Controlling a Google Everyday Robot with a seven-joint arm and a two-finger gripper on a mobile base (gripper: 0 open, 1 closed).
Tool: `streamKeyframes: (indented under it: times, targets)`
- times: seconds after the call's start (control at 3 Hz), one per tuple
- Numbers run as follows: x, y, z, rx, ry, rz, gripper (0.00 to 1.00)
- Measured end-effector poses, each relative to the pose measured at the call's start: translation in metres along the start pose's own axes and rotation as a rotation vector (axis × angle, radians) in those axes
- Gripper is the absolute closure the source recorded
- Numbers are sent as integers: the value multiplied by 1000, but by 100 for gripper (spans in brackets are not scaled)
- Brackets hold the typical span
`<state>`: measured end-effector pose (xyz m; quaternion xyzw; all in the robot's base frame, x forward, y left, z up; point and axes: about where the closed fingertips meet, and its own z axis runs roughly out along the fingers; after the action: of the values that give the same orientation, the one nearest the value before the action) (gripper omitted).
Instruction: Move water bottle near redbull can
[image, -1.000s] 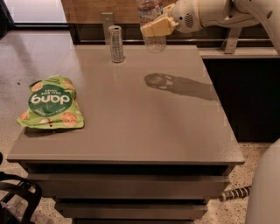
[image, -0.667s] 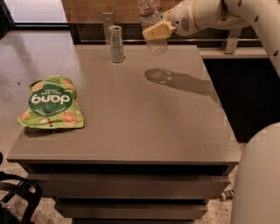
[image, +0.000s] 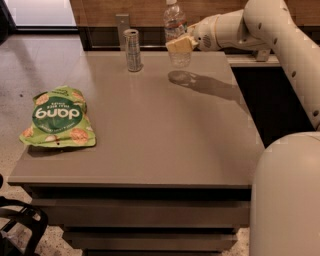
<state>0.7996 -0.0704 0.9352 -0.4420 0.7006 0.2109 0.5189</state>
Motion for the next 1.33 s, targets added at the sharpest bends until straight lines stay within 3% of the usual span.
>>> streamKeyframes:
  times: [0.67,1.33]
  targets:
    - [24,-18,35,9,-105,56,100]
    - [35,-11,56,-22,-146,98,100]
